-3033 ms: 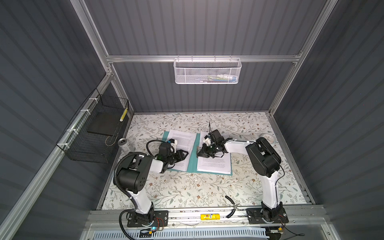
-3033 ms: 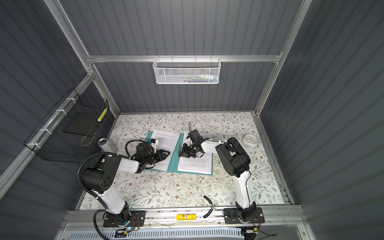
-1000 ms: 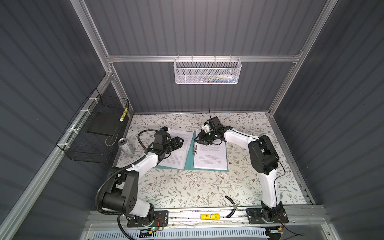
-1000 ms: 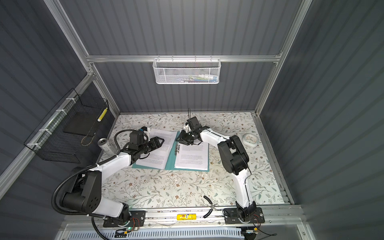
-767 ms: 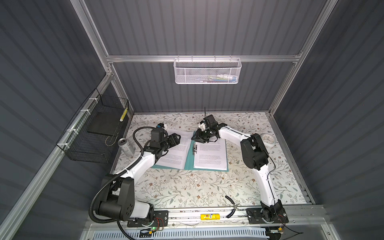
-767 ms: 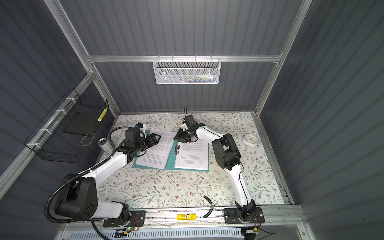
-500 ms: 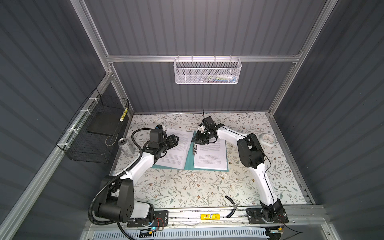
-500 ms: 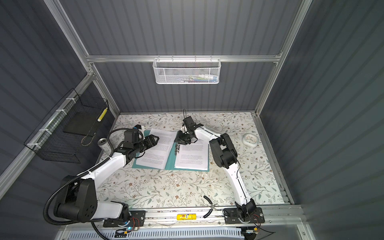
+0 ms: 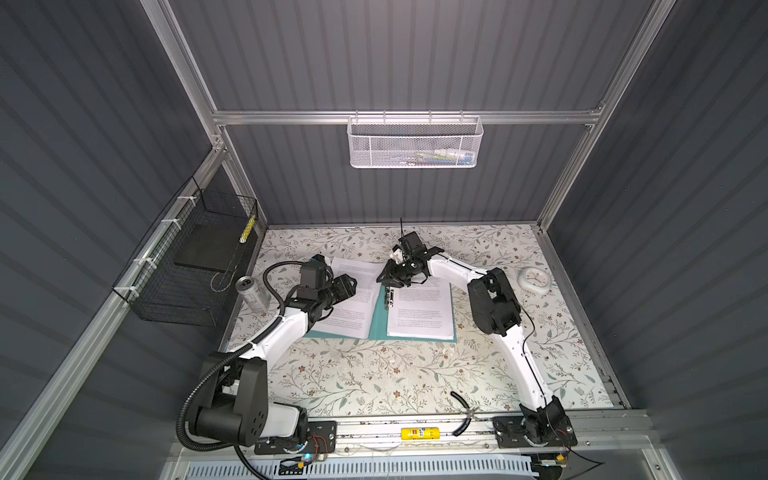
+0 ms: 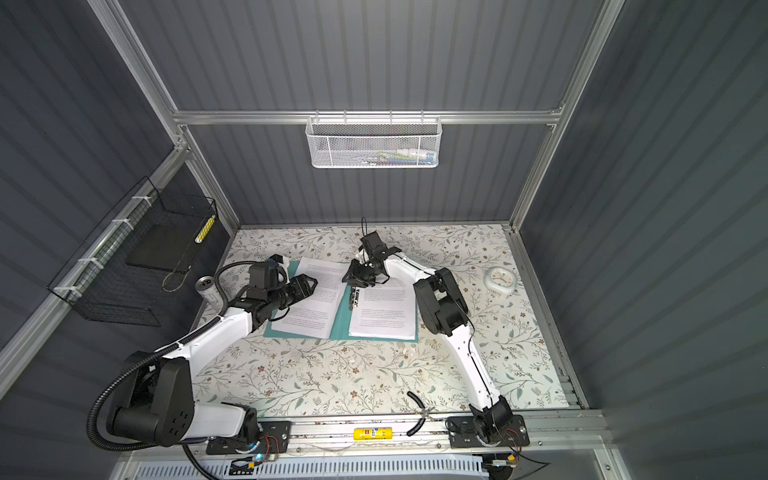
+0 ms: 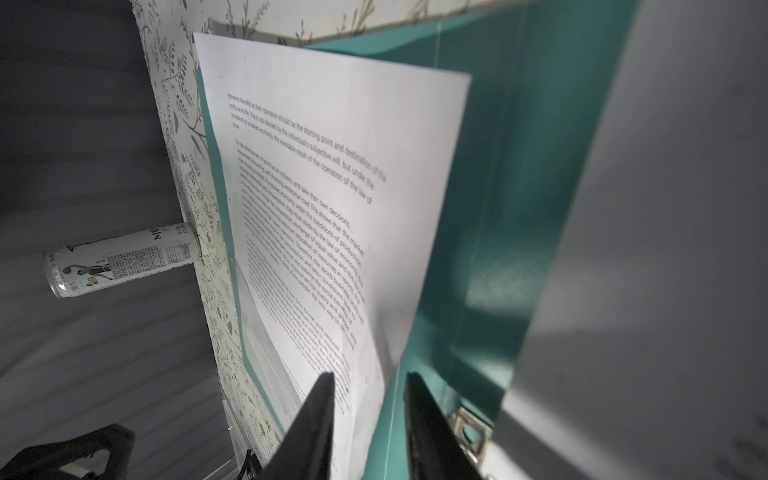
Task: Put the files into the folder
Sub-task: 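Release the clip and draw both grippers back from the open teal folder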
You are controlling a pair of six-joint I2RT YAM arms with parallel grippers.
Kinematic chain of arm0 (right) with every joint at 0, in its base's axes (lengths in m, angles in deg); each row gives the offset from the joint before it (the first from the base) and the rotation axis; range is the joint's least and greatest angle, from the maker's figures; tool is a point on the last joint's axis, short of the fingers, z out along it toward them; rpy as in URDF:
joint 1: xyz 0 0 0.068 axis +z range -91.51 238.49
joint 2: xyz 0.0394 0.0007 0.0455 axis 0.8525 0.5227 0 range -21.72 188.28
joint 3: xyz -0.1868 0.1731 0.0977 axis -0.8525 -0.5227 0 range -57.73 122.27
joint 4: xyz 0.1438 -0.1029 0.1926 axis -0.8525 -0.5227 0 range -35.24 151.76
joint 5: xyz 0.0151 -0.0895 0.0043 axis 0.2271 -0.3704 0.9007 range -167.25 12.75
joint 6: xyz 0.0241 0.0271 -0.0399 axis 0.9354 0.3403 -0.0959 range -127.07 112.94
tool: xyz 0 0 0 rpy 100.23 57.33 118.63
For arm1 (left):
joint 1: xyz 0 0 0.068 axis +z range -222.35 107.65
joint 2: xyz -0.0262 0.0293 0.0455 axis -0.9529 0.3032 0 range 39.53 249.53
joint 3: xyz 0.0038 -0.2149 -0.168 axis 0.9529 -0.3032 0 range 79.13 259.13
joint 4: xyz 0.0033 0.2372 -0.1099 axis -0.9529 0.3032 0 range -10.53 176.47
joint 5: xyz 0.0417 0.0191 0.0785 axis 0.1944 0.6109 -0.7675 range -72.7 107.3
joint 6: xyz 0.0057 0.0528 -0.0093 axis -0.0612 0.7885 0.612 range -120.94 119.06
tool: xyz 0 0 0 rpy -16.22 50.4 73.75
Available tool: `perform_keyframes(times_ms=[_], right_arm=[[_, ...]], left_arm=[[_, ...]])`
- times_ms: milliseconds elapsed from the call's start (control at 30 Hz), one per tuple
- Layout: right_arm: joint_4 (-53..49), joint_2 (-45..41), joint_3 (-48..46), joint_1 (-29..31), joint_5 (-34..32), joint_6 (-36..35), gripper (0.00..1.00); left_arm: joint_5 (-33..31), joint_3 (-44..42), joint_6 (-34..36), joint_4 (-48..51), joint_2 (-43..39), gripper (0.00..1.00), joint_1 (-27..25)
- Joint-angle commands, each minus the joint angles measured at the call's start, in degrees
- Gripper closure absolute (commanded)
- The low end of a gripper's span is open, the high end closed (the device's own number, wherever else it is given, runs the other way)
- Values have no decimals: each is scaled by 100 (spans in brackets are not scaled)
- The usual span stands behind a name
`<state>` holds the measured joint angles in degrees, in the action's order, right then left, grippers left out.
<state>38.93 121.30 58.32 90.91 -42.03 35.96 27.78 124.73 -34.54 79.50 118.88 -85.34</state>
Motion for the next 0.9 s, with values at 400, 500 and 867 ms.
perform_keyframes(times_ms=[400, 500, 867], right_arm=[[-410, 729, 1168, 115, 179, 4, 100], [-460, 824, 1316, 138, 202, -13, 100], [-577, 1071, 1716, 197, 283, -75, 100]], left_arm=[[112, -151, 137, 49, -34, 35, 119], [121, -171, 151, 54, -20, 35, 139], [164, -223, 147, 6, 43, 35, 156]])
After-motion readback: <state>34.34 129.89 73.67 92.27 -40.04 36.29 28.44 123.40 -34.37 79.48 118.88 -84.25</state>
